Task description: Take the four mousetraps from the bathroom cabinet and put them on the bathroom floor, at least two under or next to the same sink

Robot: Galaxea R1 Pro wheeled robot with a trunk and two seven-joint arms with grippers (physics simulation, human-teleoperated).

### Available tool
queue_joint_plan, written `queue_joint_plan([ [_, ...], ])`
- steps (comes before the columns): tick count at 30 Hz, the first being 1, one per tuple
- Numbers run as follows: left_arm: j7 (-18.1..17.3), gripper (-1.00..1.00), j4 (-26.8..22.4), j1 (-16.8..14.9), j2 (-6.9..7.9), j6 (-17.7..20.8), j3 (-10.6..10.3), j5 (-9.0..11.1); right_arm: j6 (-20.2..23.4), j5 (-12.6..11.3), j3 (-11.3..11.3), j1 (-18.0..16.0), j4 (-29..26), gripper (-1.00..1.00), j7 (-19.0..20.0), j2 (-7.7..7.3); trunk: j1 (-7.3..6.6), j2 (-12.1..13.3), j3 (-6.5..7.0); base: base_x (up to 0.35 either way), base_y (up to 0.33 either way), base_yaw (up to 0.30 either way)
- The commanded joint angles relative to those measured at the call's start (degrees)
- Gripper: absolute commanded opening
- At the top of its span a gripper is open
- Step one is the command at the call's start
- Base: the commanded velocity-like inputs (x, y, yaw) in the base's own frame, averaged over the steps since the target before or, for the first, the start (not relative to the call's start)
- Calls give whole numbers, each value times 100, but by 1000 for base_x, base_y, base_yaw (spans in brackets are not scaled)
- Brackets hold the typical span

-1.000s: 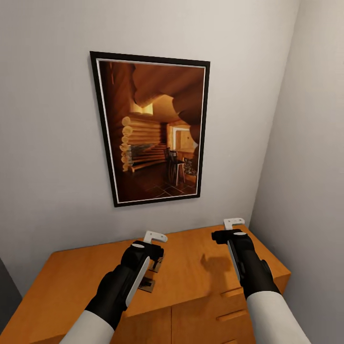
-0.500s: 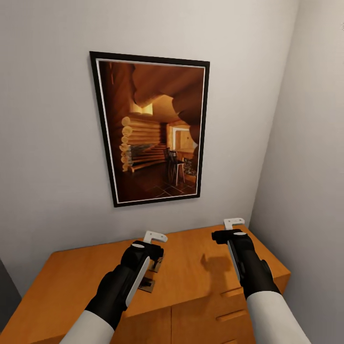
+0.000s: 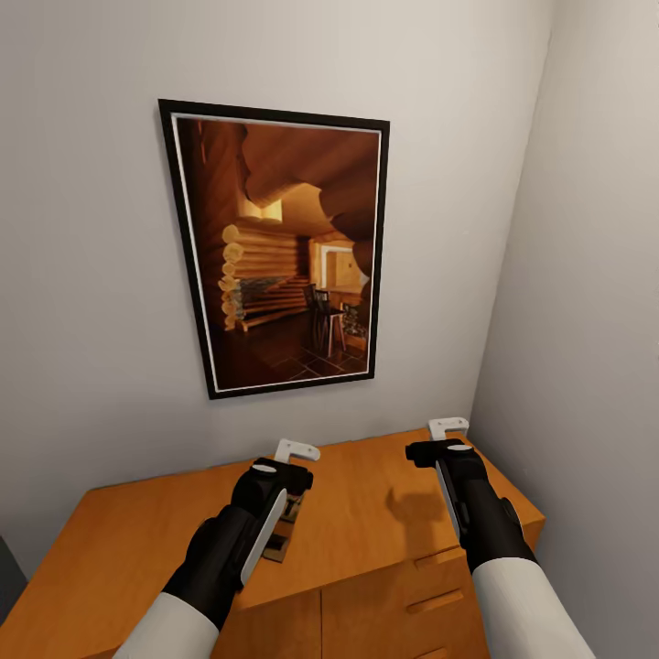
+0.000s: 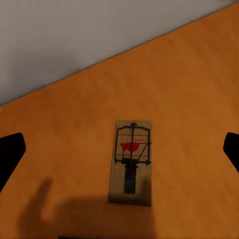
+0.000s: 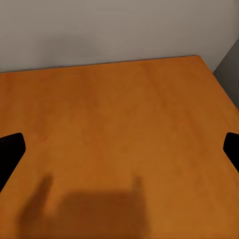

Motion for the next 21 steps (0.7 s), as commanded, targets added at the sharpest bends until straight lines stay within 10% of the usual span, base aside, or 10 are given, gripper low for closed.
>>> queue_joint_plan([
  [1,46,100,-7,-18,0,26,-7,1,20,57,-16,-2,-6,100,43,6,2,-5,-3,0,0,-10],
  [21,993,100,941,-679,0,35,1,46,13,58,-7,-2,1,100,43,5,2,-5,-2,0,0,-1],
])
